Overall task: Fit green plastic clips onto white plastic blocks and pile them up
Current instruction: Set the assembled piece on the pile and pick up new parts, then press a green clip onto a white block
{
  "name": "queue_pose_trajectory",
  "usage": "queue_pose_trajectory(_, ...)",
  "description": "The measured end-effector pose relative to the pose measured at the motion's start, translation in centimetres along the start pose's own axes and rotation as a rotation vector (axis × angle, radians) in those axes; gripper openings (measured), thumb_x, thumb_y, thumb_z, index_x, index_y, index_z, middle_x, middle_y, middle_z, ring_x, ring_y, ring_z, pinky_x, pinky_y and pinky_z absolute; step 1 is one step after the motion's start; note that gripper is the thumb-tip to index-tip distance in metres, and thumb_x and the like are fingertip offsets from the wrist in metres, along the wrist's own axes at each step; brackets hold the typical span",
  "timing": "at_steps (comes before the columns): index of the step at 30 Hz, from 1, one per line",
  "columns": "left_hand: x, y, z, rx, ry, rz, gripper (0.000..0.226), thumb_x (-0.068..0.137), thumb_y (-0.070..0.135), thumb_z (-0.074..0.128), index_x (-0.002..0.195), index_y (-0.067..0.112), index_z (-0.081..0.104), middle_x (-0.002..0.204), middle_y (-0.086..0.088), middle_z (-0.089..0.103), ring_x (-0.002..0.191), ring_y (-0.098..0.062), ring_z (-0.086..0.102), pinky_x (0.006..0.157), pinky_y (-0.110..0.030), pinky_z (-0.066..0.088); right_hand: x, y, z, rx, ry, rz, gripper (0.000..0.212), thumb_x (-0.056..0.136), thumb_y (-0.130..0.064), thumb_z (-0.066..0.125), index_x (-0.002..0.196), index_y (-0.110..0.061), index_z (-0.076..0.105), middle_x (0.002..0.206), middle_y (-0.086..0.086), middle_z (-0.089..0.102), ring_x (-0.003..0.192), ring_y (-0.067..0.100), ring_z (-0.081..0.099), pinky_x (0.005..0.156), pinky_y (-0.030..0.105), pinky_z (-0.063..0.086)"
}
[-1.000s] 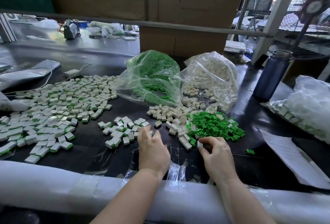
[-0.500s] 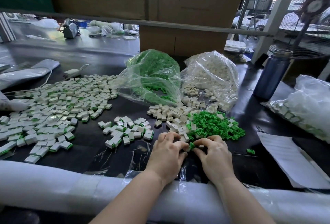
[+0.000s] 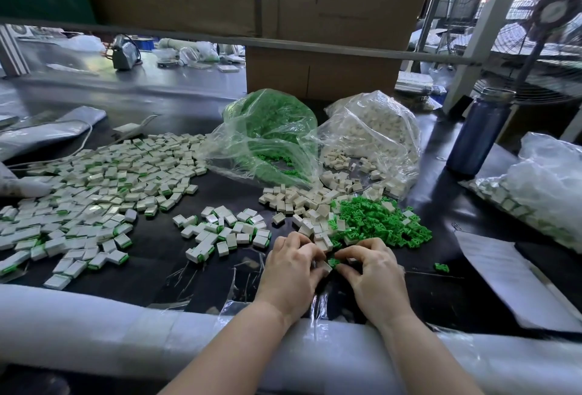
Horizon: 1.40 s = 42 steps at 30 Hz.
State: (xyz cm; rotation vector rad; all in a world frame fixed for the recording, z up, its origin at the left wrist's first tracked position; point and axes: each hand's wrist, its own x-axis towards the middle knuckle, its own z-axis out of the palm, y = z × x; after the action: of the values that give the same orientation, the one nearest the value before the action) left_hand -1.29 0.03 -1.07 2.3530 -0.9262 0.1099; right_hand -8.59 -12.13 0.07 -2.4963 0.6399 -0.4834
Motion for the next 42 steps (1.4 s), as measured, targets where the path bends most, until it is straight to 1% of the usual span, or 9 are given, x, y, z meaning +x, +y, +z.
queue_pose_trajectory(5,-0.2,0.3,-0.6,-0.185,-0.025,-0.053,0.009,0.083,0.028,0.067,0.089,0.025,0.061,0.096,0.003,0.06,0.095,-0.012,0.052,0.089,-0.025,0.043,0.0,0.1,-0.1,0.06,0.052,-0.031,0.011,0.076,-0.019,0.074,0.082,-0.024,0.067,0.091,-0.011,0.05,0.101,0.013,0.047,0.086,0.03,0.034)
queue_pose_trajectory(8,-0.2,0.4,-0.8,-0.26,-0.02,-0.047,0.016,0.084,0.021,0.067,0.099,0.025,0.066,0.094,0.006,0.062,0.09,-0.008,0.056,0.087,-0.022,0.044,-0.2,0.0,-0.4,0.17,0.105,-0.055,0.018,0.074,-0.01,0.075,0.073,-0.021,0.061,0.082,-0.008,0.059,0.088,0.017,0.054,0.082,0.036,0.043)
queue_pose_trajectory(10,-0.1,0.3,-0.8,-0.277,-0.022,-0.04,0.022,0.086,0.02,0.064,0.107,0.023,0.067,0.1,0.007,0.062,0.096,-0.006,0.054,0.091,-0.017,0.041,-0.3,0.0,-0.5,0.273,0.117,-0.045,0.021,0.074,-0.008,0.075,0.071,-0.022,0.06,0.072,-0.009,0.062,0.076,0.014,0.058,0.074,0.029,0.047)
queue_pose_trajectory(14,0.0,0.2,-1.1,-0.502,-0.014,-0.107,0.008,0.086,0.016,0.066,0.093,0.018,0.069,0.091,0.005,0.064,0.086,-0.009,0.06,0.083,-0.016,0.047,-0.4,-0.2,-0.7,0.52,0.106,-0.053,0.025,0.072,0.001,0.075,0.067,-0.02,0.063,0.063,-0.004,0.065,0.061,0.003,0.058,0.064,0.017,0.048)
queue_pose_trajectory(17,0.0,0.1,-1.1,-0.616,-0.056,-0.151,0.006,0.086,0.016,0.065,0.092,0.018,0.067,0.087,0.001,0.069,0.085,-0.015,0.064,0.084,-0.029,0.052,-0.6,-0.5,-0.9,0.634,0.074,-0.077,0.024,0.072,0.005,0.074,0.07,-0.018,0.067,0.066,-0.002,0.068,0.064,0.006,0.062,0.065,0.015,0.049)
queue_pose_trajectory(28,-0.1,0.3,-1.3,-0.677,-0.053,-0.153,0.003,0.088,0.017,0.063,0.089,0.019,0.064,0.081,-0.002,0.064,0.075,-0.015,0.059,0.075,-0.035,0.055,-0.6,-0.6,-1.1,0.647,0.076,-0.051,0.02,0.074,0.004,0.072,0.07,-0.014,0.067,0.065,0.001,0.066,0.062,0.007,0.06,0.063,0.019,0.051)
queue_pose_trajectory(33,-0.2,0.5,-1.6,-0.696,-0.056,-0.151,0.007,0.089,0.017,0.061,0.086,0.024,0.062,0.081,-0.002,0.063,0.073,-0.014,0.057,0.074,-0.032,0.053,-0.5,-0.3,-1.0,0.637,0.087,-0.042,0.016,0.076,0.002,0.071,0.074,-0.013,0.067,0.069,0.002,0.067,0.068,0.017,0.062,0.067,0.026,0.053)
queue_pose_trajectory(38,-0.4,0.7,-1.8,-0.699,-0.024,-0.125,0.023,0.09,0.007,0.057,0.086,0.028,0.066,0.097,-0.003,0.058,0.075,-0.01,0.054,0.071,-0.019,0.05,-0.5,-0.2,-0.9,0.639,0.086,-0.041,0.022,0.079,0.002,0.069,0.08,-0.02,0.069,0.074,-0.002,0.069,0.072,0.011,0.064,0.069,0.017,0.051)
queue_pose_trajectory(42,-0.5,0.9,-1.9,-0.786,-0.033,-0.157,0.016,0.088,0.007,0.061,0.096,0.021,0.06,0.088,-0.004,0.063,0.083,-0.019,0.066,0.081,-0.033,0.056,-0.5,-0.2,-0.9,0.638,0.073,-0.04,0.023,0.079,0.001,0.069,0.074,-0.021,0.067,0.07,-0.004,0.068,0.067,0.005,0.061,0.065,0.015,0.049)
